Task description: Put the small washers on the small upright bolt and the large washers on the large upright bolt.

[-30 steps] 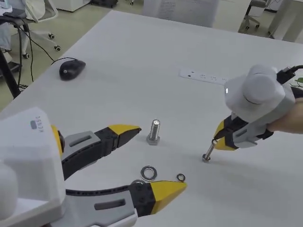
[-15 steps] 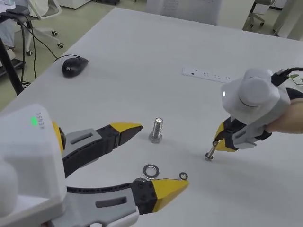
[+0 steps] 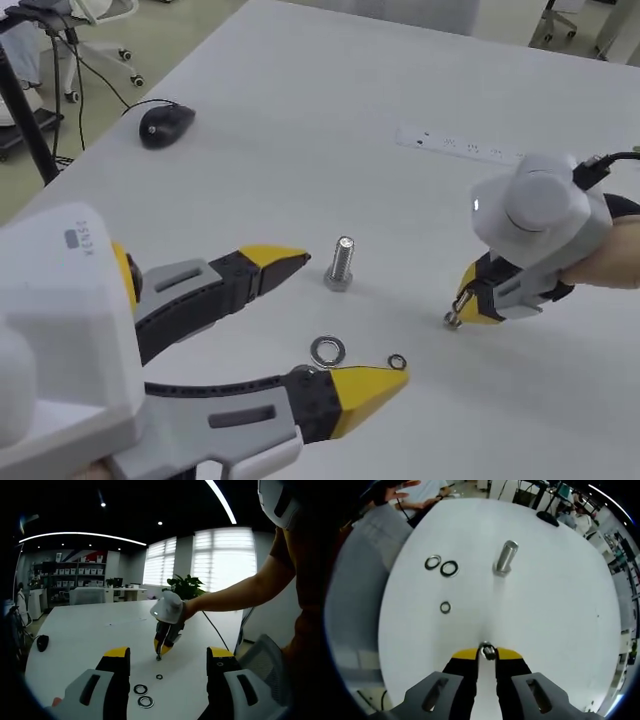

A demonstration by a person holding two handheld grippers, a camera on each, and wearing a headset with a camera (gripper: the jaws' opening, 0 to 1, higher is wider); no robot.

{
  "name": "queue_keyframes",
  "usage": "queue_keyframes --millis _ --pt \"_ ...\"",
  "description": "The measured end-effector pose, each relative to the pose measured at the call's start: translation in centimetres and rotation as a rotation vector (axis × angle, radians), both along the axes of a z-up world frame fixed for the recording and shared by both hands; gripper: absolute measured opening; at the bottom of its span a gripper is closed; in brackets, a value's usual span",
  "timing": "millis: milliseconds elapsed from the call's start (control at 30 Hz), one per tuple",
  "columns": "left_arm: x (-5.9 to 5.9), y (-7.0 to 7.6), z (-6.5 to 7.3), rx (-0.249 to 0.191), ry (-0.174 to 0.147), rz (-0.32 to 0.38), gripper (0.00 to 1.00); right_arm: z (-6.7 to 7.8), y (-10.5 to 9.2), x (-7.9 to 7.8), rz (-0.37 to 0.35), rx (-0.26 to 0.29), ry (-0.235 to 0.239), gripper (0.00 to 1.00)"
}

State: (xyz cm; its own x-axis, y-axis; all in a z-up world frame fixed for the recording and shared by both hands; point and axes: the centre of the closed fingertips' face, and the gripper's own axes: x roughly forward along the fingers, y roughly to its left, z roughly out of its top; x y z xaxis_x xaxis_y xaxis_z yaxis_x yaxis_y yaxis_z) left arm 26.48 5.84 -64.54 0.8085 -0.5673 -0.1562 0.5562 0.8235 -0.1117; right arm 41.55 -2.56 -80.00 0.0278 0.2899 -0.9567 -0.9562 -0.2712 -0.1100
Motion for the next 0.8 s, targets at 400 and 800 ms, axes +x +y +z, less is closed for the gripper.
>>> queue_keyframes --millis 400,800 --pt "0.2 -0.2 -0.4 -0.001 0.007 -0.003 0.61 -1.3 0.0 0.0 -0.009 0.016 0.013 0.13" --pt "0.0 -0.3 -0.4 -0.001 0.010 -0.008 0.61 0.0 -1.2 0.0 -0.052 0.035 0.006 0.18"
